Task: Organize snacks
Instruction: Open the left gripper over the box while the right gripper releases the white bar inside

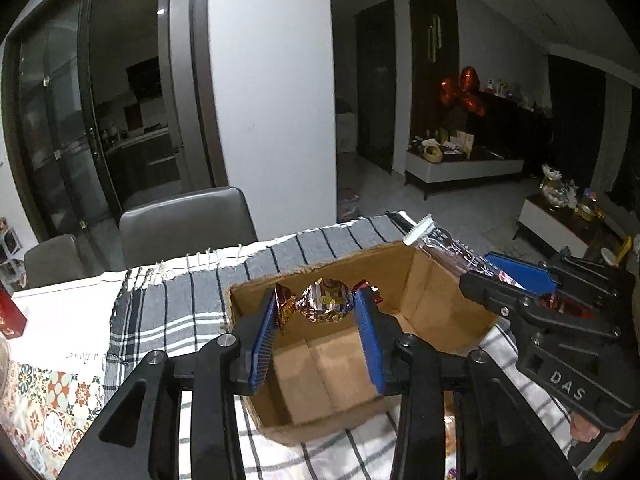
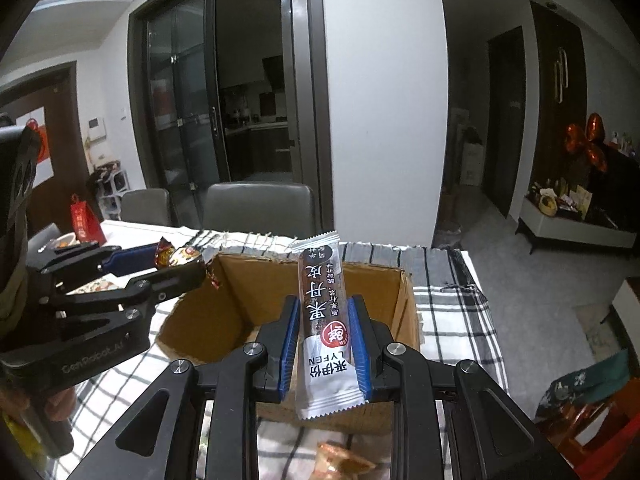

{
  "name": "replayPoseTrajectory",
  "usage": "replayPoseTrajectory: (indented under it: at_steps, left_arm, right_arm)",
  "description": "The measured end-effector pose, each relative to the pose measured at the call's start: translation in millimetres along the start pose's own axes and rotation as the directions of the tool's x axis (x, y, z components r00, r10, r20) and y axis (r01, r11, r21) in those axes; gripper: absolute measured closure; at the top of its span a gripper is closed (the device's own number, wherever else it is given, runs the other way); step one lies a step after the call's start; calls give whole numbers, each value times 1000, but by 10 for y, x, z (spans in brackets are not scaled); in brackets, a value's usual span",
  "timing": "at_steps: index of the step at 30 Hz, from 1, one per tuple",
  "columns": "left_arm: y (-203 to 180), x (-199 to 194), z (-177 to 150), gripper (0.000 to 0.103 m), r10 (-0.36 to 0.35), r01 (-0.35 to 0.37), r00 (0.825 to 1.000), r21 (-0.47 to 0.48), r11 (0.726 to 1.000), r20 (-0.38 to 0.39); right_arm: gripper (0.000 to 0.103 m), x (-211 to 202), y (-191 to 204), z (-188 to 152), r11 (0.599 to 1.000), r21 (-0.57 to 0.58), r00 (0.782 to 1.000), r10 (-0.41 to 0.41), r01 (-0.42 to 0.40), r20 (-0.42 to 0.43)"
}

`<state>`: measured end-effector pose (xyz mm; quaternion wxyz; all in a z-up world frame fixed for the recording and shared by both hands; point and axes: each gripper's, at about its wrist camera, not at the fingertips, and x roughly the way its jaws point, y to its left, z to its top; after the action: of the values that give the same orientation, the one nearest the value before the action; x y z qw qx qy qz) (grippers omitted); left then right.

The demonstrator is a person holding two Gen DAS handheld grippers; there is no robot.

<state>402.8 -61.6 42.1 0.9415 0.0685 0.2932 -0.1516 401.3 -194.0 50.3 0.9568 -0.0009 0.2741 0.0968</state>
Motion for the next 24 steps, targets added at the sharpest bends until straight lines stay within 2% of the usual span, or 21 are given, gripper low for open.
replayPoseTrajectory:
  at_steps: [2,4,5,7,11,13,24]
  left_arm:
    - [13,19,14,42,7,-7,1000,-3,1000,-2]
    - [21,-5,8,41,14,-14,1000,-13,1000,3]
    - [26,-23,0,40,16,-16,1000,-17,1000,5]
    - [44,-59,-31,33,19,-19,1000,-22,1000,6]
    - [-6,-241,-117,29,30,-30,999,-14,999,25]
    - [-37,-338,-146,25,45,-44,998,-13,999,38]
    - [-168,-963,-417,23,56,-57,990,0,998,132]
  right_arm:
    - [76,42,4,16,1000,4,1000,-12,12,-3]
    - [56,34,-14,27,999,11,1000,-30,30,1]
    - [55,3,-21,17,999,13,999,-44,43,14]
    - [55,-48,-32,3,999,13,999,-44,44,16]
    - [54,-177,-59,-62,999,24,999,-31,31,12]
    - [48,-261,-50,-123,999,26,999,-34,34,15]
    - [48,-768,71,-370,999,38,998,-27,25,59]
